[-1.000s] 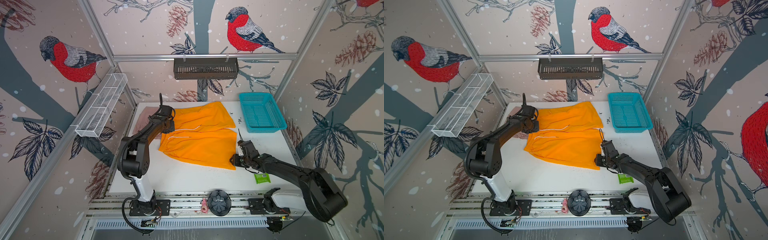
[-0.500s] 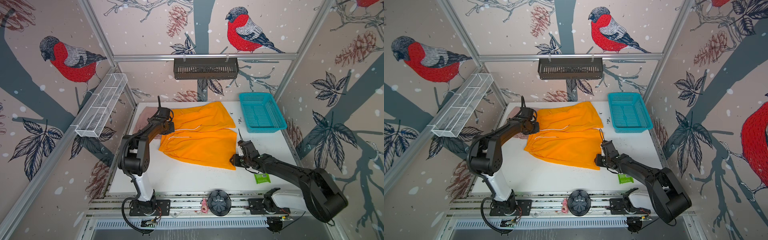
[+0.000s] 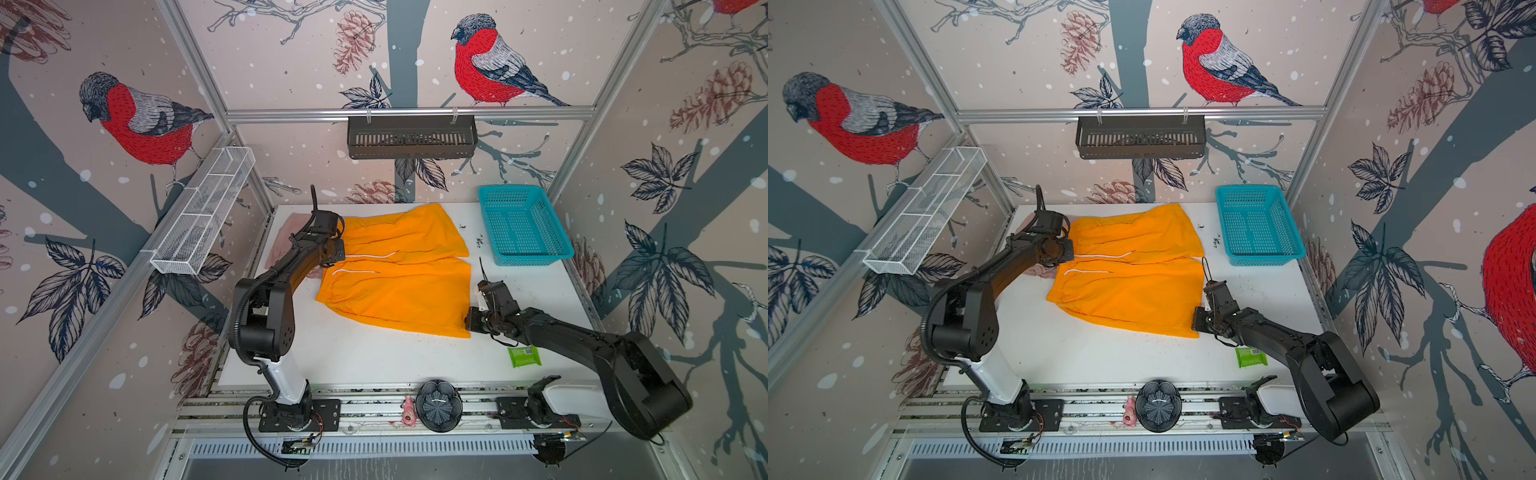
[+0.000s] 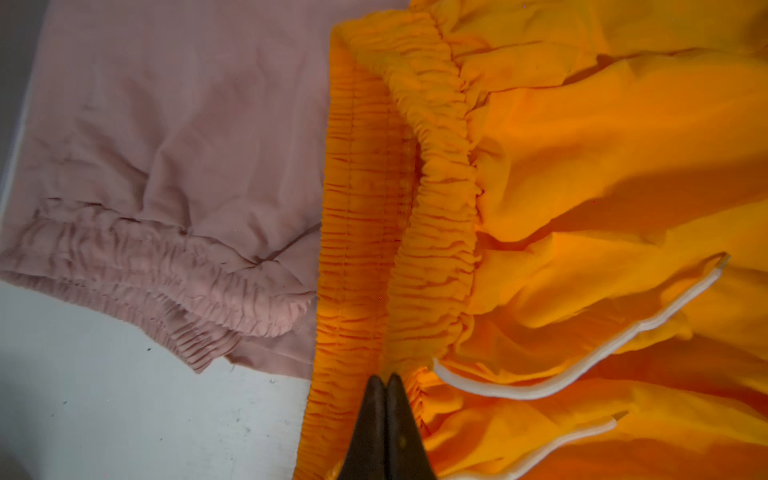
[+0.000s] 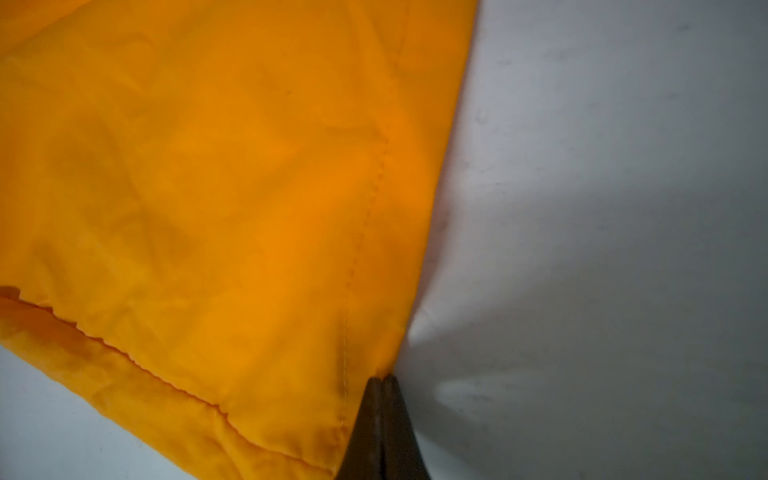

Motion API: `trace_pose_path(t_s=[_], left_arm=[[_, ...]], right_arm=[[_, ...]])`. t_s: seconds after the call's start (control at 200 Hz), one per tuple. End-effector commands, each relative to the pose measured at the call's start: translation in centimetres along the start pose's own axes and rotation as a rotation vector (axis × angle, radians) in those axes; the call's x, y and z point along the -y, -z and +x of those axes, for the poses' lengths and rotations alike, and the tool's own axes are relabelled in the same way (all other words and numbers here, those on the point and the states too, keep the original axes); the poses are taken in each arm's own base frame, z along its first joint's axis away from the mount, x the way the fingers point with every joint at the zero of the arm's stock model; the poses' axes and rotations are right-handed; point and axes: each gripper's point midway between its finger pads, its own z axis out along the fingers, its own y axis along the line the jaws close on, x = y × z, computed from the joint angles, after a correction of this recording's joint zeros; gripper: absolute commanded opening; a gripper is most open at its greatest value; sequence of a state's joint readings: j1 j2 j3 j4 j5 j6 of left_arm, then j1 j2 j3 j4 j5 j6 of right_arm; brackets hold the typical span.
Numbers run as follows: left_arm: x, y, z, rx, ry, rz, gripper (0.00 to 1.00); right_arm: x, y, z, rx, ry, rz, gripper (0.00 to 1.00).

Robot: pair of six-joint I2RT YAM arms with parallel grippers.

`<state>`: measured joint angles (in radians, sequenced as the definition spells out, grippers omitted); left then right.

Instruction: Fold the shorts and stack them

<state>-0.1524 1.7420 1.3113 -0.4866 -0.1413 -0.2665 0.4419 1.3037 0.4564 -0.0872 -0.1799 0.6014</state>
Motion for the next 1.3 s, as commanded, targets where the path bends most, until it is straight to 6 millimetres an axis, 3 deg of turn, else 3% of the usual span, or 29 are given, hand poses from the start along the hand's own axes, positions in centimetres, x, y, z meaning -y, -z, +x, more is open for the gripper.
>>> trace_pose_path(t_s=[0.0,0.145,0.325,0.415,0.505,0.575,0.715,0.825,0.97,1.085,1.206,1.291], left_arm=[[-1.4,1.0,-0.3,0.022,0.029,-0.059,0.0],[-2.3,0.9,-0.2,0.026,0.044,-0.084,0.0],[-3.4,-1.0,1.1,0.001,0.067,-0.116,0.0],[-3.8,-2.2,1.8,-0.02,0.064,-0.129,0.0],[-3.7,-2.5,1.8,-0.035,0.067,-0.131,0.43],[-3.7,-1.6,1.1,-0.031,0.081,-0.136,0.62],[-5.1,2.6,-0.3,0.039,0.182,-0.184,0.77],[-4.9,5.5,0.2,0.107,0.292,-0.092,0.82],[-4.8,7.8,3.2,0.135,0.423,0.039,0.87],[-4.1,7.6,7.1,0.11,0.511,0.131,0.88],[-4.4,7.2,10.7,0.083,0.572,0.145,0.93],[-5.2,7.0,12.0,0.098,0.596,0.124,0.96]], right_arm=[[2.2,0.2,1.8,-0.065,-0.028,0.082,0.02],[2.6,0.4,1.7,-0.061,-0.04,0.091,0.02],[3.2,0.6,1.6,-0.056,-0.05,0.105,0.02],[3.3,0.8,1.4,-0.051,-0.048,0.109,0.19],[3.1,1.2,0.9,-0.044,-0.05,0.11,0.32],[2.5,2.2,0.1,-0.021,-0.052,0.095,0.36],[1.3,4.6,-1.0,-0.001,-0.078,0.063,0.42],[0.8,5.8,-0.4,-0.005,-0.136,0.032,0.49],[-1.3,5.4,2.4,-0.055,-0.266,-0.107,0.55],[-2.0,4.9,4.5,-0.05,-0.335,-0.143,0.57],[-1.8,4.6,5.4,-0.008,-0.381,-0.146,0.58],[-1.4,4.3,5.2,0.042,-0.405,-0.145,0.6]])
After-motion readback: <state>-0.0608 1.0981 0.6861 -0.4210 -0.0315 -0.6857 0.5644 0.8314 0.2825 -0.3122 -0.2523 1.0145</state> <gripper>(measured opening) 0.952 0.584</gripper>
